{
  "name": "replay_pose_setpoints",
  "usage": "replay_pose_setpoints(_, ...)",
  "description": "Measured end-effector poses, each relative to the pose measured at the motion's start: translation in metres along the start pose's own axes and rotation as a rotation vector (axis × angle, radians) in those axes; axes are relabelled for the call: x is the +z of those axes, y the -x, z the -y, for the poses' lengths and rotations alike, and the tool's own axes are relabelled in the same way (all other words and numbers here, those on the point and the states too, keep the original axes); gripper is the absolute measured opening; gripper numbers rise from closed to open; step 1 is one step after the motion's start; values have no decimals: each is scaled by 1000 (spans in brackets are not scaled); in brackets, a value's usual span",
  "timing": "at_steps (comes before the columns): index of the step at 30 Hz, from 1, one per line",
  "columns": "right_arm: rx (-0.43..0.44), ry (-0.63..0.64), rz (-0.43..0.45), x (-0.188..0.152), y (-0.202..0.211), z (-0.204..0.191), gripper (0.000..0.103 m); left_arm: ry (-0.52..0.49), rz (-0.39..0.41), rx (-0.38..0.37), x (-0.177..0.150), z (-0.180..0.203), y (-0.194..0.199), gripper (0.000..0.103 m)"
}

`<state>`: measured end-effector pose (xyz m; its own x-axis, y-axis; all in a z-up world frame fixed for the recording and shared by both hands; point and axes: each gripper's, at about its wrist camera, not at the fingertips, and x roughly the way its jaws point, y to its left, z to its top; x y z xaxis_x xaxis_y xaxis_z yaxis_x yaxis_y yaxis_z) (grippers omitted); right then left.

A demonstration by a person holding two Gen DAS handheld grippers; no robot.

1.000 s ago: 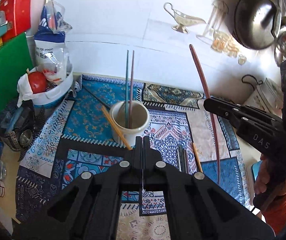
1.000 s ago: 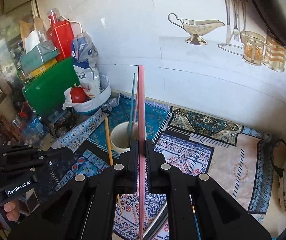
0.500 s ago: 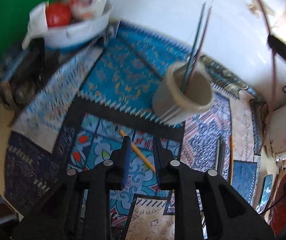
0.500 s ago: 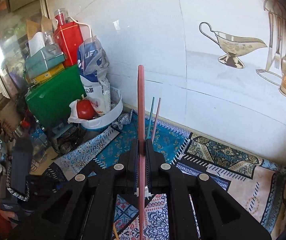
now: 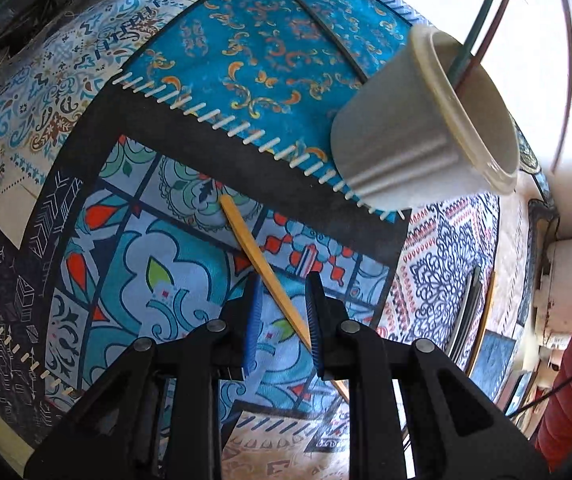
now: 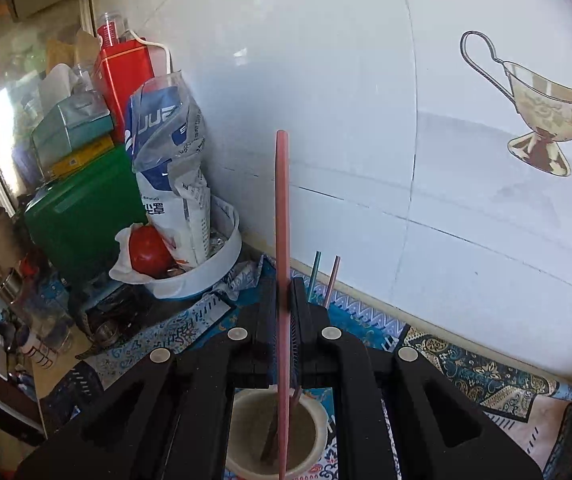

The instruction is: Organize utensils

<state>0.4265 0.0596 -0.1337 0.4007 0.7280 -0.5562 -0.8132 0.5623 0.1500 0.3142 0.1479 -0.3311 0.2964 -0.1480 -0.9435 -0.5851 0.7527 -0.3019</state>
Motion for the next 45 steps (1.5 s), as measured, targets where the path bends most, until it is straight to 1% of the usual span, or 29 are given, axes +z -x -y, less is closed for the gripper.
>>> replay_pose_setpoints(3,4,5,21,2,-8,0,6,3,18,1,1,2,0,19)
replay_pose_setpoints(7,-2,18,46,1,-15,0,6,-1,19,14,3,11,-5,19)
replay_pose_setpoints(10,-8,31,39,-7,-20,0,6,28,2,-19,6,11,-7,19)
replay_pose_setpoints(12,-3,27,21,-13,-23,3,6,34,3,-19,6,13,-8,19)
replay_pose_setpoints(14,-1,23,4,-21,-24,6,6,9,13,6,4,19,-10,19)
replay_pose_setpoints(17,12,12,-23,-29,-23,10,6,-39,34,64,3,31,-12,19)
replay_pose_setpoints(19,20,5,-37,-34,-20,12,6,-72,49,102,4,37,-13,13)
replay_pose_setpoints(20,24,5,-44,-37,-18,12,6,-87,58,124,4,41,-15,9)
replay_pose_setpoints(24,35,5,-76,-48,-11,12,6,-116,61,121,8,45,-16,5)
replay_pose_setpoints(28,44,7,-115,-56,-6,12,6,-129,65,122,13,41,-12,4)
replay_pose_setpoints(30,60,5,-137,-59,-4,12,6,-142,86,127,20,29,0,4)
replay_pose_setpoints(33,75,14,-175,-62,-2,10,6,-142,127,114,15,30,20,4)
replay_pose_setpoints(41,83,44,-237,-67,3,1,6,-166,301,87,2,35,89,4)
replay_pose_setpoints(45,83,49,-250,-68,14,-2,6,-183,382,66,-4,38,118,3)
